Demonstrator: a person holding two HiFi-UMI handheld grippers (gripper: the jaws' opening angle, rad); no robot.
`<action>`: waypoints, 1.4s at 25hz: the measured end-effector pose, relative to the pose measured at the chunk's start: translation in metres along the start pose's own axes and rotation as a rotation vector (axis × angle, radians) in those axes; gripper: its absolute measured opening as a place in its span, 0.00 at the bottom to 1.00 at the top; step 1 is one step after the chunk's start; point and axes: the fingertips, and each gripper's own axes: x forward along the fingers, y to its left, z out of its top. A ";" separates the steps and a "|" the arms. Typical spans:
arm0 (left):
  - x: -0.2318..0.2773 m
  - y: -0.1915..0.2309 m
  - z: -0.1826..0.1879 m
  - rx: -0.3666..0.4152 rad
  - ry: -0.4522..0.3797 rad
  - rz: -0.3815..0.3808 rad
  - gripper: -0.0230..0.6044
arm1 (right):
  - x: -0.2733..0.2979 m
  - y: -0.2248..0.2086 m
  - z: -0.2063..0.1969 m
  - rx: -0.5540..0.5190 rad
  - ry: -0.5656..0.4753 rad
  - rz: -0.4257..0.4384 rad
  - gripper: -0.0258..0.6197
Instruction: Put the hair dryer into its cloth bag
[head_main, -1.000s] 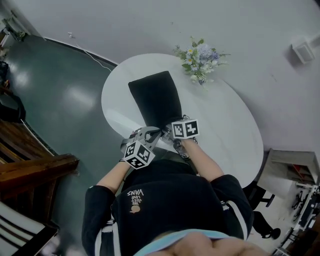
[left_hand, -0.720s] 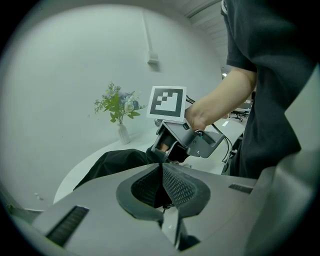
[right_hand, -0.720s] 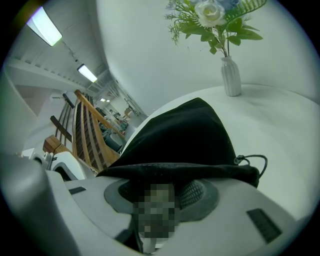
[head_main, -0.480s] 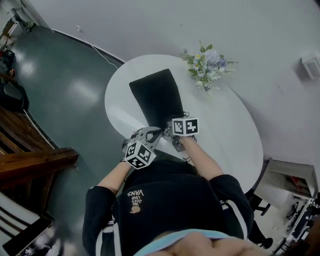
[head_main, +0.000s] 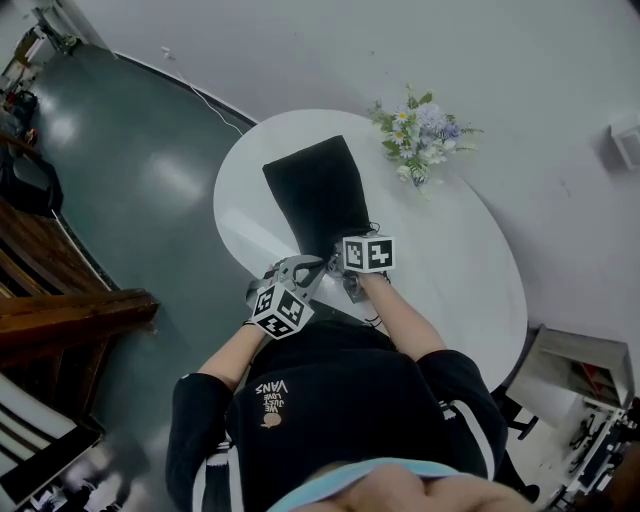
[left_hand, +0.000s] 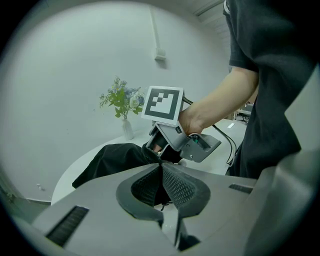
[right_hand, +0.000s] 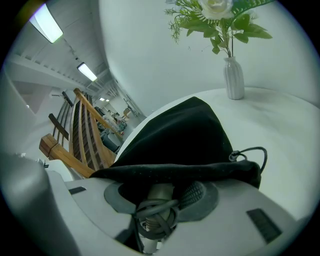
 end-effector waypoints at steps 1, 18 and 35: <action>0.000 0.000 -0.001 -0.002 0.003 0.001 0.09 | 0.001 0.000 0.000 0.001 0.002 -0.002 0.32; -0.001 0.000 -0.006 -0.013 0.005 -0.014 0.09 | -0.007 -0.006 0.002 0.030 -0.090 0.010 0.32; -0.001 -0.014 -0.014 0.038 0.009 -0.070 0.09 | -0.056 -0.030 -0.018 0.150 -0.240 -0.090 0.32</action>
